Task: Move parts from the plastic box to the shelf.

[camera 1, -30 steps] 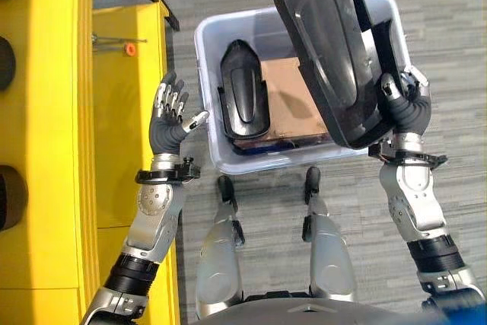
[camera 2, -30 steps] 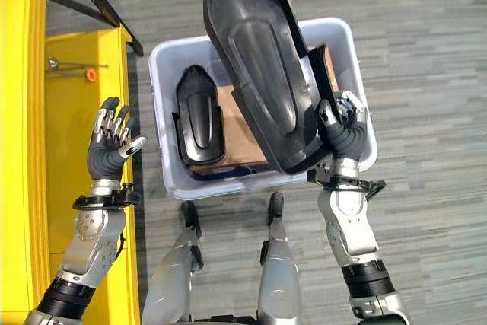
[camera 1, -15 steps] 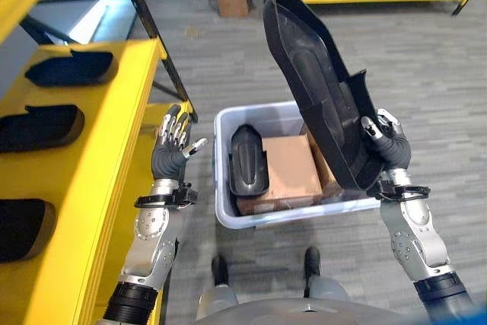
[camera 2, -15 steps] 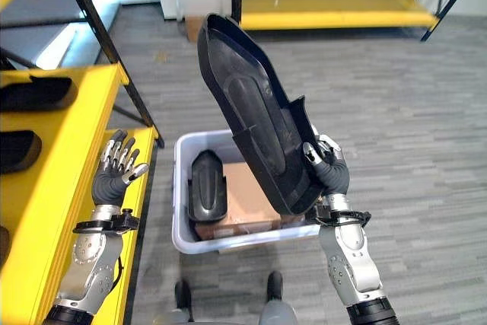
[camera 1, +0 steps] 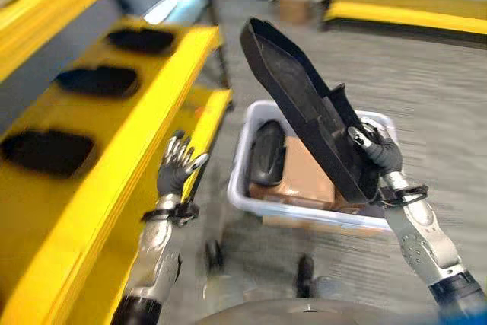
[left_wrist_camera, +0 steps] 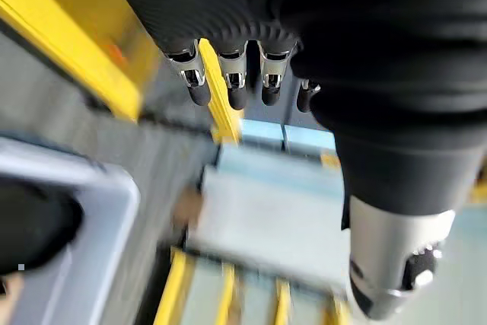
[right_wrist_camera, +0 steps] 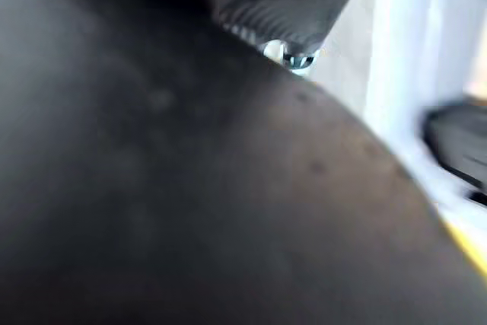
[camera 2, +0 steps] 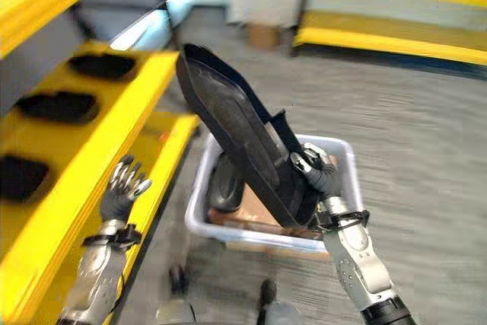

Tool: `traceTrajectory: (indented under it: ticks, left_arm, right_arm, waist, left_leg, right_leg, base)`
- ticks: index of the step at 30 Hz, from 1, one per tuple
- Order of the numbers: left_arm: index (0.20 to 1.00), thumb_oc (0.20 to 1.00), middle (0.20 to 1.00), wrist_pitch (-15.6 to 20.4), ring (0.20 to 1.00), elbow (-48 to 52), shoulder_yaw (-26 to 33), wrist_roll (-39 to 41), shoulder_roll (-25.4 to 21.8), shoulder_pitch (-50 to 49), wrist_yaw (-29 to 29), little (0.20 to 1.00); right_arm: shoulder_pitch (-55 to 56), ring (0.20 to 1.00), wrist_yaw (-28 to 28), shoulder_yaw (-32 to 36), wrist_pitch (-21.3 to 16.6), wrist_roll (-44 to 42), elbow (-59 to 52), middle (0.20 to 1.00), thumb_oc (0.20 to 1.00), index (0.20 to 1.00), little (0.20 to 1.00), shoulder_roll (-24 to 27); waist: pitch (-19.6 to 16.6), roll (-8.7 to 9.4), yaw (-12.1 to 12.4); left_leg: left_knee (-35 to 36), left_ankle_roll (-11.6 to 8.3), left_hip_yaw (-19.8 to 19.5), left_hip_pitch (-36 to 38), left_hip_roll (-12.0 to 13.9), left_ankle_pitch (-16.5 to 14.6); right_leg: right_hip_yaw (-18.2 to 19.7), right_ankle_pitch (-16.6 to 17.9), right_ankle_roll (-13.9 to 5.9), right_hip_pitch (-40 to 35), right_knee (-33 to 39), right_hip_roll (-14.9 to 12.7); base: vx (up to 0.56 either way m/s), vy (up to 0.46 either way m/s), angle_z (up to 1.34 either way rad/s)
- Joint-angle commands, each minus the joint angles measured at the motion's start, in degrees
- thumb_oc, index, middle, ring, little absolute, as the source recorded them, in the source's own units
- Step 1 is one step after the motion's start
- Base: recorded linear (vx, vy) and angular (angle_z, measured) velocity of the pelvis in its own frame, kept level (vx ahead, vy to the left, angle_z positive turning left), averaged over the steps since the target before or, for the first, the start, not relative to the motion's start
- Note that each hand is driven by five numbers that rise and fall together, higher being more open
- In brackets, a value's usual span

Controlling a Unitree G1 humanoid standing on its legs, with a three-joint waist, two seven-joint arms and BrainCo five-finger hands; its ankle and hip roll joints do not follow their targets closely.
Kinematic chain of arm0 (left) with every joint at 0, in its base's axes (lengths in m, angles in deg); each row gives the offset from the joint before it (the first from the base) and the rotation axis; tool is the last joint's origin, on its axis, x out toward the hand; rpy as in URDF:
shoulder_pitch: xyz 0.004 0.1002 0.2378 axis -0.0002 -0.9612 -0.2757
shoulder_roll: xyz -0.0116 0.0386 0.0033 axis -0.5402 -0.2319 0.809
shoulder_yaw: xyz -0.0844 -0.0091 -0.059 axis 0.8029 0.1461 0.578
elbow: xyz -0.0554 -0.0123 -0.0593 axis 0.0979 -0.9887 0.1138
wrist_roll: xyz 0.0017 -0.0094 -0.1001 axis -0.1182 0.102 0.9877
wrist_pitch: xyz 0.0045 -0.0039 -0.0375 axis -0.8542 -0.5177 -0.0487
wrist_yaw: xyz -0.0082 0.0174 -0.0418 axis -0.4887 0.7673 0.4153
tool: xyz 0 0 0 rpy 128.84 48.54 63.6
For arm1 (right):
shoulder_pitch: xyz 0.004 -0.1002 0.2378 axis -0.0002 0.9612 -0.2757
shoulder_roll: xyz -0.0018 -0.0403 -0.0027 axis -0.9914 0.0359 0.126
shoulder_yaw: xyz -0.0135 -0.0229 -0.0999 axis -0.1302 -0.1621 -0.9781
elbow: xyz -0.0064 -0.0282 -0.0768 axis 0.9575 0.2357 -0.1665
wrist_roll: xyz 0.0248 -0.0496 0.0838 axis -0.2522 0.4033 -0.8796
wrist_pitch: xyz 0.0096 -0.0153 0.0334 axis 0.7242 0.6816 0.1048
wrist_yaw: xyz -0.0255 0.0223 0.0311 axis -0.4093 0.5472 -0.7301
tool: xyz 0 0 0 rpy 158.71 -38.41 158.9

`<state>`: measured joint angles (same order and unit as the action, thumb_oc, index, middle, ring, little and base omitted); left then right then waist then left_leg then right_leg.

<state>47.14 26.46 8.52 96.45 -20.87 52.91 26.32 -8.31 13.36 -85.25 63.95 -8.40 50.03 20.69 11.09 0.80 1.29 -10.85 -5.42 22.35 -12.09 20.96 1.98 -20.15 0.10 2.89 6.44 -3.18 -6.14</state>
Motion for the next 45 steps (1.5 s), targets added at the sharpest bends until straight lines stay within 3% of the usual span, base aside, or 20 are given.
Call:
traceTrajectory:
  ticks: [1,2,3,8,11,12,15,17,19,20,21,22,23,24,27,32,38,40,41,45]
  left_arm:
    - [1.000,1.000,1.000,2.9,1.000,5.3,3.2,0.2,-1.4,2.1,1.9,1.000]
    - [1.000,1.000,1.000,2.8,1.000,5.5,3.1,0.3,-1.3,2.1,2.0,1.000]
    - [1.000,1.000,1.000,2.7,1.000,6.1,3.1,0.9,-0.3,1.4,2.5,1.000]
    - [1.000,1.000,1.000,2.8,1.000,6.9,3.3,0.3,-1.3,1.2,2.9,1.000]
    - [1.000,1.000,1.000,3.2,1.000,7.7,5.0,-1.2,-2.6,0.4,2.1,1.000]
    - [1.000,1.000,1.000,3.4,1.000,8.2,5.6,-2.3,-3.0,-0.2,2.3,1.000]
    - [1.000,1.000,1.000,3.1,1.000,7.9,5.5,-3.7,-3.4,0.0,1.9,1.000]
    - [1.000,1.000,1.000,3.4,1.000,7.5,4.8,-4.2,-3.9,1.1,1.6,1.000]
    - [1.000,1.000,1.000,3.7,1.000,7.0,4.1,-4.4,-3.9,2.1,1.3,1.000]
    - [1.000,1.000,1.000,3.8,1.000,6.9,3.9,-4.5,-3.9,2.3,1.3,1.000]
    - [1.000,1.000,1.000,3.6,1.000,6.5,3.4,-4.9,-3.7,2.6,1.3,1.000]
    - [1.000,1.000,1.000,3.3,1.000,5.9,2.7,-5.3,-3.1,3.3,1.1,1.000]
    - [1.000,1.000,1.000,3.3,1.000,5.9,2.7,-5.3,-3.1,3.3,1.1,1.000]
    - [1.000,1.000,1.000,3.4,1.000,6.0,2.4,-5.4,-2.3,3.5,0.9,1.000]
    - [1.000,1.000,1.000,3.6,1.000,6.7,2.7,-5.9,-1.2,2.9,1.0,1.000]
    - [1.000,1.000,1.000,3.5,1.000,7.5,4.2,-4.4,-0.2,-0.8,2.7,1.000]
    - [1.000,1.000,1.000,3.5,1.000,7.8,3.6,-1.5,-0.3,-0.1,3.6,1.000]
    - [1.000,1.000,1.000,3.4,1.000,8.2,3.7,-1.0,-0.3,-0.3,3.6,1.000]
    - [1.000,1.000,1.000,3.3,1.000,8.3,3.6,-0.1,-0.4,-0.3,3.4,1.000]
    - [1.000,1.000,1.000,3.3,1.000,7.4,2.4,0.8,-0.4,2.4,2.2,1.000]
  right_arm:
    - [0.2,0.200,1.2,4.9,-5.3,-2.8,-5.5,0.200,0.200,0.200,0.200,-2.6]
    - [1.1,0.200,1.3,5.1,-5.1,-3.4,-5.3,0.200,0.200,0.200,0.200,-3.3]
    - [2.8,0.200,1.5,6.1,-4.8,-3.9,-5.6,0.200,0.200,0.200,0.200,-4.4]
    - [3.5,0.200,1.5,6.5,-4.1,-3.5,-5.2,0.200,0.200,0.200,0.200,-5.3]
    - [2.4,0.200,1.0,5.0,-3.3,-1.9,-3.8,0.200,0.200,0.200,0.200,-6.8]
    - [2.8,0.200,1.4,4.4,-2.7,-2.0,-3.4,0.200,0.200,0.200,0.200,-7.9]
    - [3.5,0.200,1.4,3.9,-2.3,-2.5,-3.2,0.200,0.200,0.200,0.200,-8.9]
    - [3.0,0.200,1.5,3.2,-2.2,-2.8,-3.0,0.200,0.200,0.200,0.200,-9.6]
    - [2.6,0.200,2.2,2.4,-2.4,-3.6,-3.2,0.200,0.200,0.200,0.200,-9.7]
    - [2.6,0.200,2.4,2.1,-2.4,-3.9,-3.3,0.200,0.200,0.200,0.200,-9.4]
    - [2.7,0.200,2.7,1.9,-2.4,-4.2,-3.3,0.200,0.200,0.200,0.200,-9.3]
    - [3.5,0.200,3.4,1.9,-2.6,-4.7,-3.4,0.200,0.200,0.200,0.200,-8.8]
    - [3.5,0.200,3.4,1.9,-2.6,-4.7,-3.4,0.200,0.200,0.200,0.200,-8.8]
    - [4.0,0.200,3.8,1.5,-2.7,-4.7,-4.0,0.200,0.200,0.200,0.200,-8.4]
    - [5.4,0.200,4.1,1.9,-2.8,-4.7,-4.8,0.200,0.200,0.200,0.200,-7.9]
    - [5.9,0.200,5.1,2.3,-2.5,-4.9,-4.0,0.200,0.200,0.200,0.200,-7.3]
    - [4.0,0.200,4.3,3.6,-3.2,-5.3,-3.4,0.200,0.200,0.200,0.200,-4.7]
    - [3.6,0.200,3.8,3.7,-3.5,-5.4,-3.5,0.200,0.200,0.200,0.200,-4.7]
    - [4.4,0.200,3.0,4.1,-3.8,-5.7,-3.3,0.200,0.200,0.200,0.200,-4.7]
    - [7.1,0.200,1.7,6.2,-4.2,-5.7,-2.7,0.200,0.200,0.200,0.200,-4.5]
  waist:
    - [-1.4,0.38,-3.3]
    - [-1.6,0.50,-3.7]
    - [-3.2,-0.64,-4.4]
    - [-4.0,-0.14,-3.4]
    - [-4.3,1.51,-1.2]
    - [-4.3,2.17,-0.1]
    - [-5.1,2.39,-0.2]
    - [-4.8,2.20,-1.6]
    - [-4.3,1.22,-3.6]
    - [-4.0,1.04,-4.2]
    - [-3.8,1.10,-4.9]
    - [-3.7,1.73,-6.2]
    - [-3.7,1.72,-6.2]
    - [-3.8,2.55,-7.0]
    - [-3.9,3.40,-6.7]
    - [-5.9,3.08,-5.5]
    - [-1.7,4.01,-5.0]
    - [-1.7,4.73,-5.7]
    - [-2.7,4.52,-6.8]
    - [-3.3,1.03,-8.9]
  left_leg:
    - [-7.4,-4.23,-6.1,6.0,1.7,2.5]
    - [-8.9,-3.78,-7.4,7.1,0.7,0.2]
    - [3.3,-2.28,-6.5,12.2,-4.3,-4.7]
    - [6.6,-1.12,-7.5,12.4,-8.0,-4.3]
    - [9.0,1.54,-10.5,11.7,-14.3,-5.6]
    - [8.9,3.72,-12.3,10.8,-18.2,-6.9]
    - [10.7,4.55,-13.4,11.5,-19.9,-6.8]
    - [13.1,5.66,-15.2,11.6,-21.0,-4.4]
    - [14.8,6.10,-16.7,12.4,-20.8,-3.0]
    - [15.1,6.23,-16.9,12.9,-20.8,-2.8]
    - [15.2,6.40,-17.3,13.2,-21.0,-2.7]
    - [15.1,6.79,-18.6,13.4,-21.9,-2.3]
    - [15.1,6.79,-18.6,13.4,-21.9,-2.3]
    - [14.5,6.96,-20.4,12.9,-23.7,-2.2]
    - [14.4,6.94,-22.5,12.7,-25.5,-2.0]
    - [13.8,6.64,-21.3,12.9,-24.7,-3.0]
    - [-4.2,4.06,-20.0,4.5,-23.7,-8.1]
    - [-7.1,4.86,-16.5,5.1,-17.4,-9.3]
    - [-3.1,4.55,-13.8,7.1,-8.6,-4.9]
    - [9.7,-1.59,-9.9,8.8,3.5,10.4]
  right_leg:
    - [-5.6,-3.5,-5.51,-4.6,-2.4,-4.1]
    - [-6.5,-3.3,-5.71,-5.0,-2.8,-4.9]
    - [-8.0,0.0,-8.82,-4.6,-4.5,-8.8]
    - [-9.9,2.9,-11.08,-5.2,-4.6,-13.2]
    - [-12.9,8.7,-14.32,-6.8,-3.5,-19.1]
    - [-13.5,11.8,-15.73,-7.9,-3.2,-22.1]
    - [-11.8,12.8,-16.03,-7.9,-4.2,-22.8]
    - [-3.6,12.9,-13.61,-4.5,-5.6,-20.3]
    - [8.6,7.2,-10.64,0.0,-8.4,-11.5]
    - [11.4,4.0,-9.69,1.4,-9.1,-7.6]
    - [13.4,1.9,-8.82,2.4,-10.5,-4.2]
    - [16.1,-0.9,-7.03,3.4,-11.7,2.6]
    - [16.1,-0.9,-7.02,3.4,-11.7,2.6]
    - [18.9,-1.9,-5.81,4.3,-10.8,8.3]
    - [17.9,-1.6,-5.18,1.5,-6.1,8.2]
    - [18.1,0.1,-5.42,-3.1,1.7,7.8]
    - [15.7,0.7,-4.37,-2.6,1.1,4.9]
    - [15.0,0.4,-4.44,-2.0,0.1,3.2]
    - [13.4,-0.7,-4.84,-1.2,-1.1,1.3]
    - [9.2,-3.9,-6.15,1.3,-6.9,-2.0]
  base:
    - [-0.13,0.010,1.46]
    - [0.02,0.417,1.65]
    - [0.10,0.480,1.42]
    - [0.03,0.286,0.77]
    - [0.04,0.386,0.66]
    - [0.05,0.363,0.77]
    - [0.09,0.243,0.57]
    - [-0.01,0.182,0.53]
    - [-0.01,0.188,0.54]
    - [0.05,0.170,0.25]
    - [0.09,0.134,0.31]
    - [0.07,0.082,0.37]
    - [0.05,0.054,0.46]
    - [0.02,0.021,0.46]
    - [0.01,-0.040,0.42]
    - [0.07,-0.098,0.21]
    - [-0.09,-0.035,0.35]
    - [-0.07,0.066,0.38]
    - [-0.01,0.161,0.51]
    - [0.02,0.248,0.82]
